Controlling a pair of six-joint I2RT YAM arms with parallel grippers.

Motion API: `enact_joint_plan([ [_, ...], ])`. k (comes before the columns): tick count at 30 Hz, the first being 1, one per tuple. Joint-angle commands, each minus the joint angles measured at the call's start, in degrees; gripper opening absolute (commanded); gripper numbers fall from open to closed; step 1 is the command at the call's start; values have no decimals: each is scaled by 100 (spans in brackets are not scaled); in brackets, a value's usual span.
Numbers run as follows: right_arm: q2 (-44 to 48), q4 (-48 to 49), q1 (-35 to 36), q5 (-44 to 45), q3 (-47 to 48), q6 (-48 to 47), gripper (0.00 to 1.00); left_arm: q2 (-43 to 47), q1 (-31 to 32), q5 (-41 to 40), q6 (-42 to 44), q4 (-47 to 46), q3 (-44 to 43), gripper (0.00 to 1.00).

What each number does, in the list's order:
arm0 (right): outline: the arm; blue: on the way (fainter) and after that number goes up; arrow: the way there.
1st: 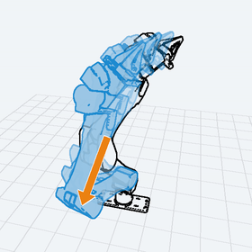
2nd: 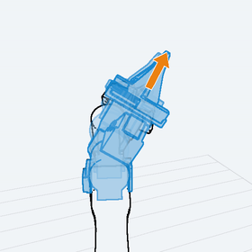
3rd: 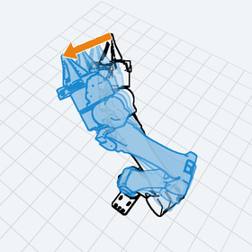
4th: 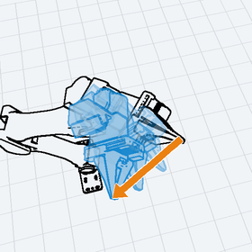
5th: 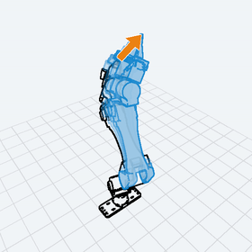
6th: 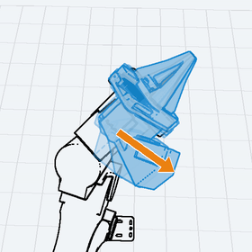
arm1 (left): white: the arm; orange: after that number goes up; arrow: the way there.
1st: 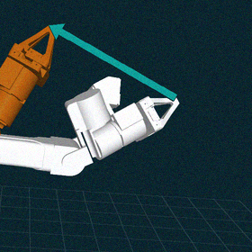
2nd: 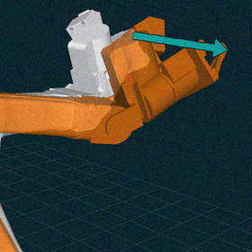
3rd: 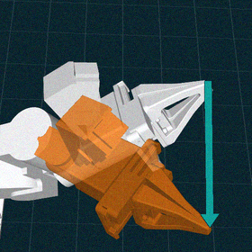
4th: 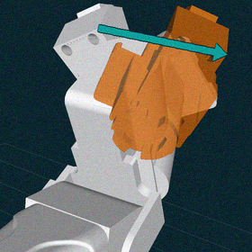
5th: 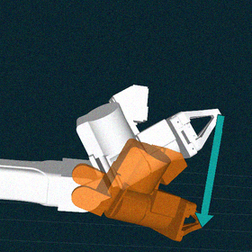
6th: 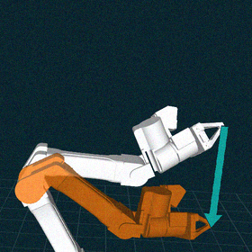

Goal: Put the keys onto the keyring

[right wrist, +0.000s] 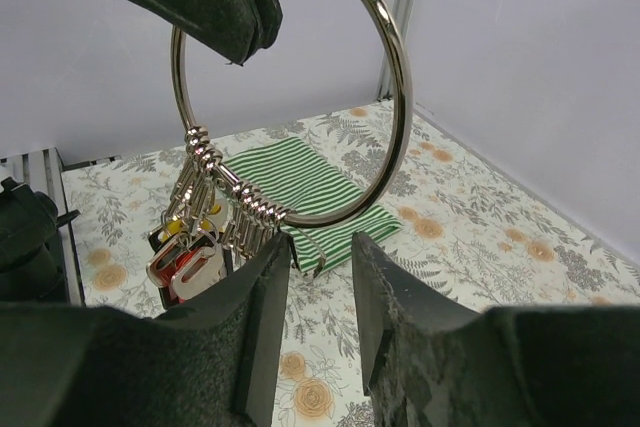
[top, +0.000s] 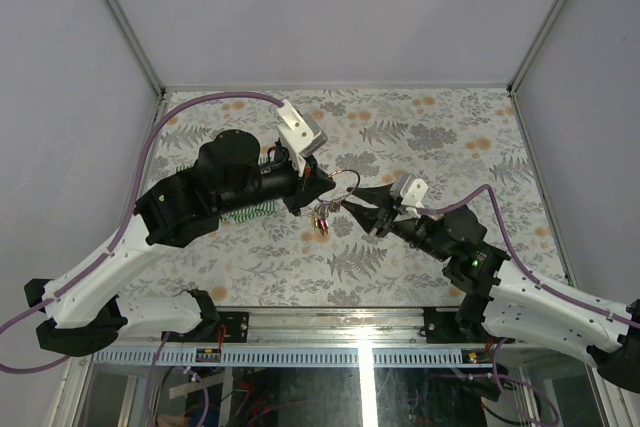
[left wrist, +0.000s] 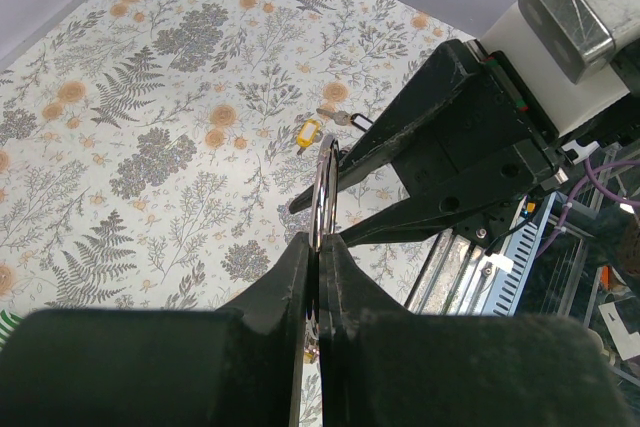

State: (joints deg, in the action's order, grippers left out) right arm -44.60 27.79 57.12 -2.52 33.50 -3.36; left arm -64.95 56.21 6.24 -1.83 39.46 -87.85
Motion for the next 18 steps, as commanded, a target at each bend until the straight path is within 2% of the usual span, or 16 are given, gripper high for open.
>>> enact_joint_plan([
  [1, -26, 482, 41, 41, 148, 41, 35, 106, -13, 64, 30, -558, -9, 0],
  [18, 270, 173, 38, 367, 205, -264, 4, 112, -12, -24, 38, -586, 2, 0],
])
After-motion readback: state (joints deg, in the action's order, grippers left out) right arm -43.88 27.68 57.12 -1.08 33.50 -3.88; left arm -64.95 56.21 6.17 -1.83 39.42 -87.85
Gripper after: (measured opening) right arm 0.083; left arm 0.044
